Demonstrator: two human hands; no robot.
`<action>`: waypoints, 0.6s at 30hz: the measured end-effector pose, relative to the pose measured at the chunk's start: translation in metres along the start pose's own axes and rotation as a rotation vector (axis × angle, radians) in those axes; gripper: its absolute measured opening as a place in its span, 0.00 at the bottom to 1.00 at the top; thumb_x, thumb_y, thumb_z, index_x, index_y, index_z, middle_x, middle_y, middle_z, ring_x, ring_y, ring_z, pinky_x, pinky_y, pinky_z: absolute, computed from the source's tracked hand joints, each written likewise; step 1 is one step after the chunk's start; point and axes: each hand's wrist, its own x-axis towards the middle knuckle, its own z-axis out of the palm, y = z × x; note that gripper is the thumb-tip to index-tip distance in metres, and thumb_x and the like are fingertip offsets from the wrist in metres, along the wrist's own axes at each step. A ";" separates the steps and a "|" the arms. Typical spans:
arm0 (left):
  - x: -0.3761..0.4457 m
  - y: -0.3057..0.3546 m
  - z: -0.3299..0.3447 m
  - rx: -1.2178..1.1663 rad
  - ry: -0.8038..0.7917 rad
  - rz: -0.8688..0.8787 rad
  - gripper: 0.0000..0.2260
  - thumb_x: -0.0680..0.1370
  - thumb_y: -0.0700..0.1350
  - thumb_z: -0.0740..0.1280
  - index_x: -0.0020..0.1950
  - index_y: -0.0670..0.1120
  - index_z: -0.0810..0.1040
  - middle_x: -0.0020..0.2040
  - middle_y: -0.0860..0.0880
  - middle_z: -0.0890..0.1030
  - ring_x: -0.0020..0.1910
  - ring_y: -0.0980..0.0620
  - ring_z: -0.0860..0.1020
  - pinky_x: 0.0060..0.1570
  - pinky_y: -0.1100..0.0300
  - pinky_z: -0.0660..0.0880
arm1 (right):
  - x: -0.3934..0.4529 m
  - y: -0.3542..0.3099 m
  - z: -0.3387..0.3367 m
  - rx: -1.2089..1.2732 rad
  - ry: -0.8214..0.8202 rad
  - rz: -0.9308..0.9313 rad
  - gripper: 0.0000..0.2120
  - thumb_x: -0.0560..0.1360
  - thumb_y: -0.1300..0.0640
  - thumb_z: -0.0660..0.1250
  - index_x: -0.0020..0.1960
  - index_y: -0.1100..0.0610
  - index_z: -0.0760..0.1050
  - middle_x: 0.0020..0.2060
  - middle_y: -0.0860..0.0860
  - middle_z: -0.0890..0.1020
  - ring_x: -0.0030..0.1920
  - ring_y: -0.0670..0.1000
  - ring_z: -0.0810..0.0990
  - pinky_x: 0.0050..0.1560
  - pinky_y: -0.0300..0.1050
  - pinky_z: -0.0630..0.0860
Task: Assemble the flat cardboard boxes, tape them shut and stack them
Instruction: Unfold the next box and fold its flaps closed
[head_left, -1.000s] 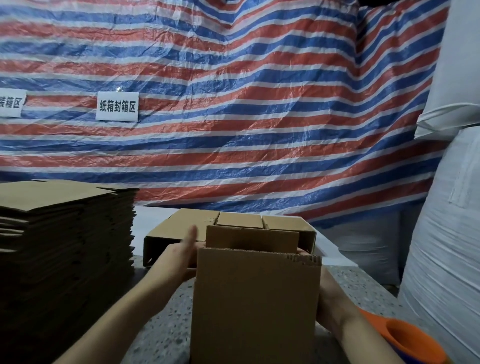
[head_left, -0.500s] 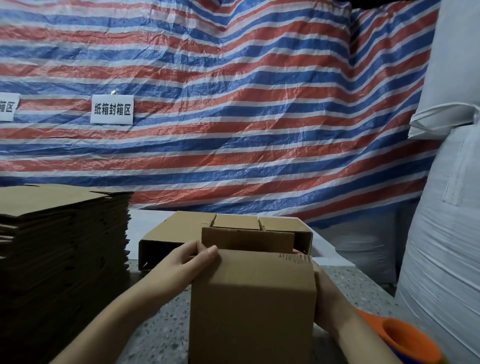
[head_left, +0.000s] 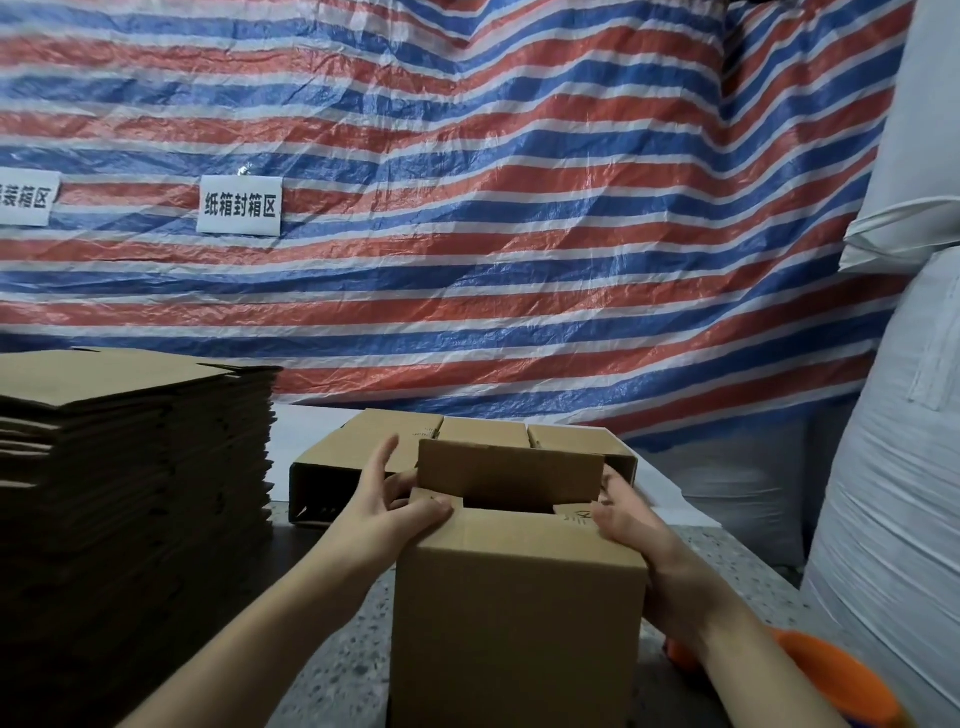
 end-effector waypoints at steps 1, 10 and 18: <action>0.000 0.000 0.000 -0.006 -0.016 -0.001 0.39 0.74 0.47 0.73 0.77 0.64 0.54 0.63 0.58 0.70 0.53 0.60 0.76 0.41 0.67 0.75 | 0.000 0.000 -0.001 0.007 -0.013 -0.011 0.40 0.60 0.39 0.83 0.66 0.36 0.66 0.60 0.42 0.83 0.62 0.53 0.82 0.52 0.44 0.82; -0.002 -0.006 -0.001 -0.177 -0.098 0.045 0.15 0.67 0.46 0.76 0.53 0.54 0.81 0.55 0.49 0.83 0.49 0.50 0.84 0.40 0.60 0.78 | -0.003 0.001 -0.003 0.065 0.065 -0.066 0.30 0.68 0.49 0.77 0.69 0.51 0.76 0.54 0.55 0.85 0.48 0.55 0.85 0.45 0.47 0.84; -0.001 -0.010 0.002 -0.138 0.003 0.020 0.06 0.63 0.48 0.76 0.35 0.50 0.81 0.54 0.56 0.84 0.55 0.49 0.82 0.52 0.51 0.75 | 0.003 0.010 -0.004 0.010 0.148 -0.105 0.21 0.68 0.49 0.74 0.47 0.67 0.79 0.64 0.51 0.82 0.63 0.54 0.81 0.60 0.52 0.77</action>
